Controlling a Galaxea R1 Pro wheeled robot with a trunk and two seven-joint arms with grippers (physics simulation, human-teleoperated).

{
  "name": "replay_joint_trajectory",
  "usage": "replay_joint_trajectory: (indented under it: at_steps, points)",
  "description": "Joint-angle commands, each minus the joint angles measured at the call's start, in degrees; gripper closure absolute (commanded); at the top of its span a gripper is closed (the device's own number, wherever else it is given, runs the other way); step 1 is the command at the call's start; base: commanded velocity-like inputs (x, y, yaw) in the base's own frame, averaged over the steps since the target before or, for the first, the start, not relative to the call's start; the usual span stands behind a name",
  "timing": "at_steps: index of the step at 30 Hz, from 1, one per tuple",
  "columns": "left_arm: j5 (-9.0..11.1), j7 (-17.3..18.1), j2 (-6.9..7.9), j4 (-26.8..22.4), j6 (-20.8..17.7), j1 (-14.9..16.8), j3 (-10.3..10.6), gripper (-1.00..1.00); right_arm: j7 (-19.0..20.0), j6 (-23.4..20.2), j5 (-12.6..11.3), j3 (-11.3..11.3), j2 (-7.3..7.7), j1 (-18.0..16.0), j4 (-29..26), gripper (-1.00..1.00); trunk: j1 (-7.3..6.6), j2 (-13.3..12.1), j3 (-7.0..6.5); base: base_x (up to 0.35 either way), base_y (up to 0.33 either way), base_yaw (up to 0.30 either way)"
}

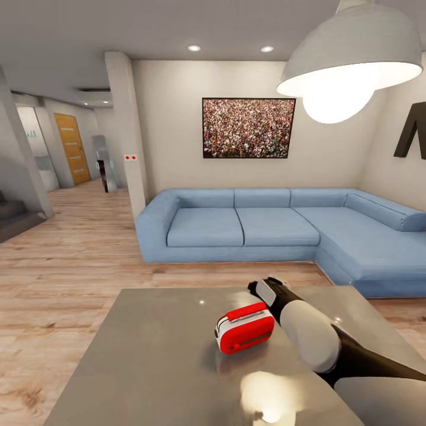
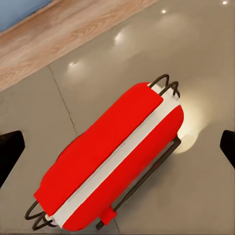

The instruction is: Turn on the radio receiver that's on the table in the living room.

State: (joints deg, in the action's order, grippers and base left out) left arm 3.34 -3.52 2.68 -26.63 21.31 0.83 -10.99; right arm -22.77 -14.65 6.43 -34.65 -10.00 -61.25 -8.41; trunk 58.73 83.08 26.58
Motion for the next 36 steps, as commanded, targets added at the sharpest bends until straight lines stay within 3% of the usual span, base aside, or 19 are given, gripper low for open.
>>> replay_joint_trajectory:
  at_steps: [1, 4, 8, 11, 22, 28, 36]
  points:
    - [0.0, 0.0, 0.01, 0.0, 0.0, 0.0, 0.0, -1.0, 0.2, 0.0, 0.1, 0.0, 0.0, 0.0, 0.2, -1.0, 0.0, 0.0, 0.0, 0.0, 0.0, 0.0]
    - [0.0, 0.0, 0.03, 0.0, 0.0, 0.0, 0.0, -1.0, 0.4, 0.0, 0.2, 1.1, 0.0, 0.0, 0.5, -1.0, 0.0, 0.0, 0.0, 0.0, 0.0, 0.0]
    - [0.0, 0.0, 0.04, 0.0, 0.0, 0.0, 0.0, -1.0, 0.2, 0.0, 0.2, 6.8, 0.0, 0.0, 1.3, -1.0, 0.0, 0.0, 0.0, 0.0, 0.0, 0.0]
    - [0.0, 0.0, 0.04, 0.0, 0.0, 0.0, 0.0, -1.0, 0.4, 0.1, 0.3, 8.5, 0.0, 0.0, 1.3, -1.0, 0.0, 0.0, 0.0, 0.0, 0.0, 0.0]
    - [0.0, 0.0, 0.04, 0.0, 0.0, 0.0, 0.0, -1.0, 0.8, 0.3, 0.2, 9.2, 0.0, 0.0, 1.3, -1.0, 0.0, 0.0, 0.4, 0.0, 0.0, 0.0]
    - [0.0, 0.0, 0.04, 0.0, 0.0, 0.0, 0.0, -1.0, 5.9, 0.1, 0.2, 9.4, 0.0, 0.0, 1.3, -1.0, 0.0, 0.0, 0.94, 0.0, 0.0, 0.0]
    - [0.0, 0.0, 0.03, 0.0, 0.0, 0.0, 0.0, -1.0, 7.7, 0.1, 0.3, 9.7, 0.0, 0.0, 1.3, -1.0, 0.0, 0.0, 1.67, 0.0, 0.0, 0.0]
